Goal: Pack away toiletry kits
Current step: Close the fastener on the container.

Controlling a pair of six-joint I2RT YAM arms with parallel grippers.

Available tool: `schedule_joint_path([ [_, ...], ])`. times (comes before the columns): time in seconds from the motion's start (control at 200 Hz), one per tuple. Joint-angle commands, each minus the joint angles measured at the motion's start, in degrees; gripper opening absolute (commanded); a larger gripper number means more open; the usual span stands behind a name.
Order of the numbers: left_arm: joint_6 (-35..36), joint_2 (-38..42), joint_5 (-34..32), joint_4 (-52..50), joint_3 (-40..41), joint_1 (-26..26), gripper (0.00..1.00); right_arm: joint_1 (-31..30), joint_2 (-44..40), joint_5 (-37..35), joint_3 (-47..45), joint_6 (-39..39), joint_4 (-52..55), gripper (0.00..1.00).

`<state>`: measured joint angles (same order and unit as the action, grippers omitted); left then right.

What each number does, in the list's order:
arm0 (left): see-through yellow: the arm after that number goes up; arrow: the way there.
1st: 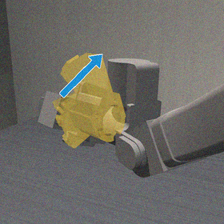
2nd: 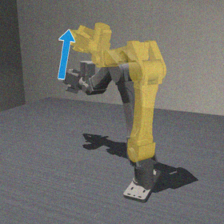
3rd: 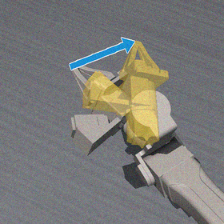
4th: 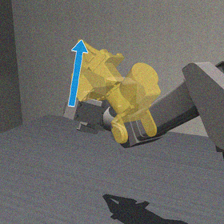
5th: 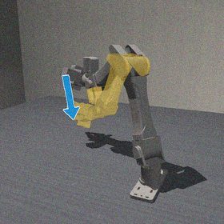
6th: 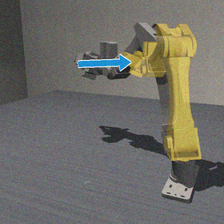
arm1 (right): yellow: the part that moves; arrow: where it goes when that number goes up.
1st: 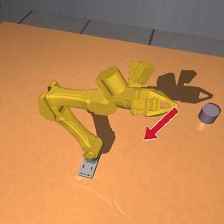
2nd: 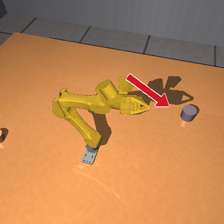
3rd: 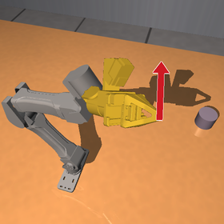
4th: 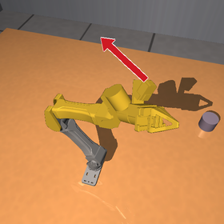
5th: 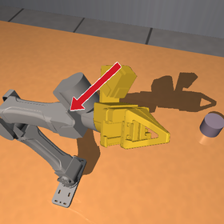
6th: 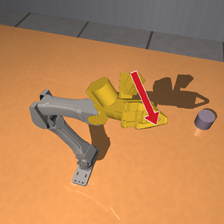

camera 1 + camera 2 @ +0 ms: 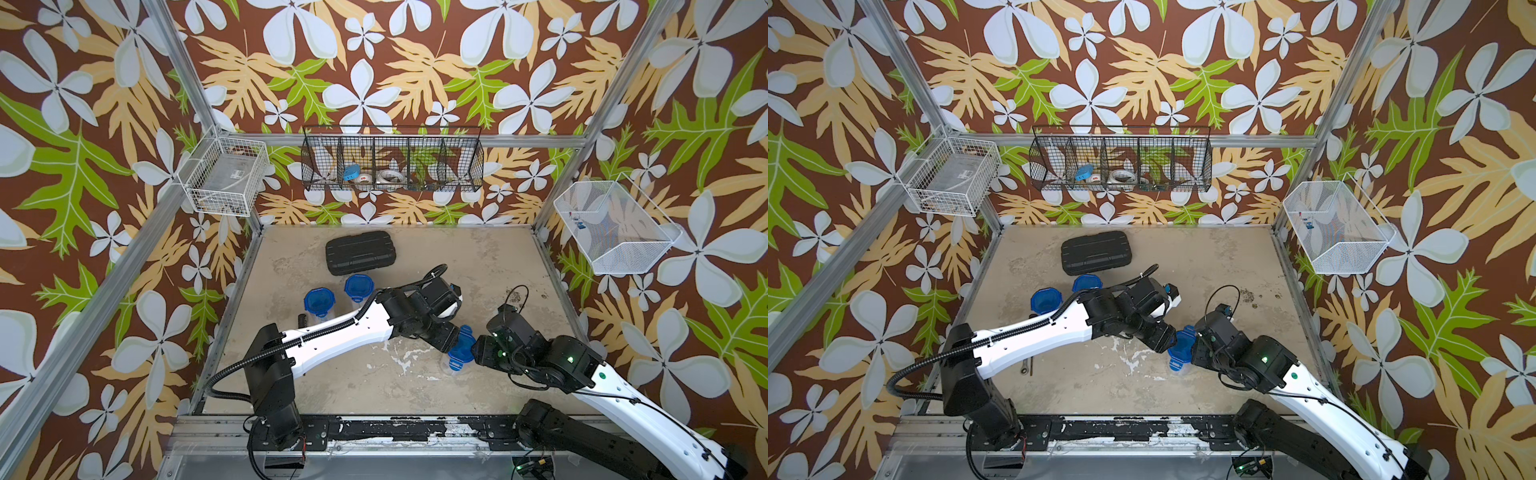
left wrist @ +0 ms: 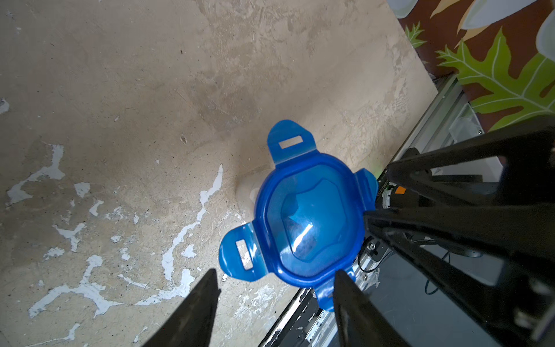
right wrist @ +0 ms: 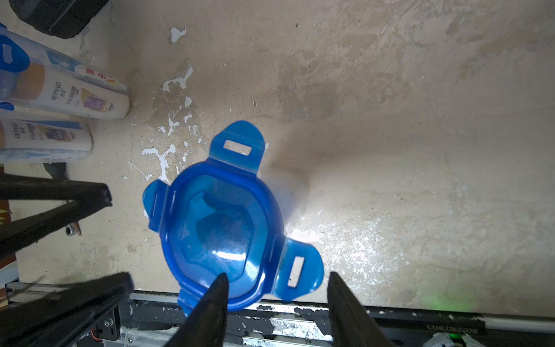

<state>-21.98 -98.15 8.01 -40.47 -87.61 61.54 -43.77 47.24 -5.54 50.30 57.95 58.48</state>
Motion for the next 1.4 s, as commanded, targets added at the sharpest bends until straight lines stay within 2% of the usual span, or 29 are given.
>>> schedule_joint_path([
  [0.0, 0.88, -0.89, -0.58, -1.54, -0.92, 0.16, 0.60, 0.24, 0.47, 1.15, -0.34, -2.08, -2.06, 0.51],
  [0.591, 1.85, -3.57, -0.19, -2.16, -0.83, 0.45, 0.52, 2.89, -0.07, 5.25, -4.91, -3.81, -6.67, 0.45],
  [0.961, -0.94, -3.39, 5.85, 2.27, 3.33, 0.43, 0.52, 7.04, -4.28, 11.78, -10.61, -3.60, -11.25, 0.44],
  [1.396, -3.50, -2.86, 11.55, 7.52, 6.35, 0.41, 0.50, 8.13, -4.79, 14.70, -13.45, -5.81, -14.88, 0.45],
])
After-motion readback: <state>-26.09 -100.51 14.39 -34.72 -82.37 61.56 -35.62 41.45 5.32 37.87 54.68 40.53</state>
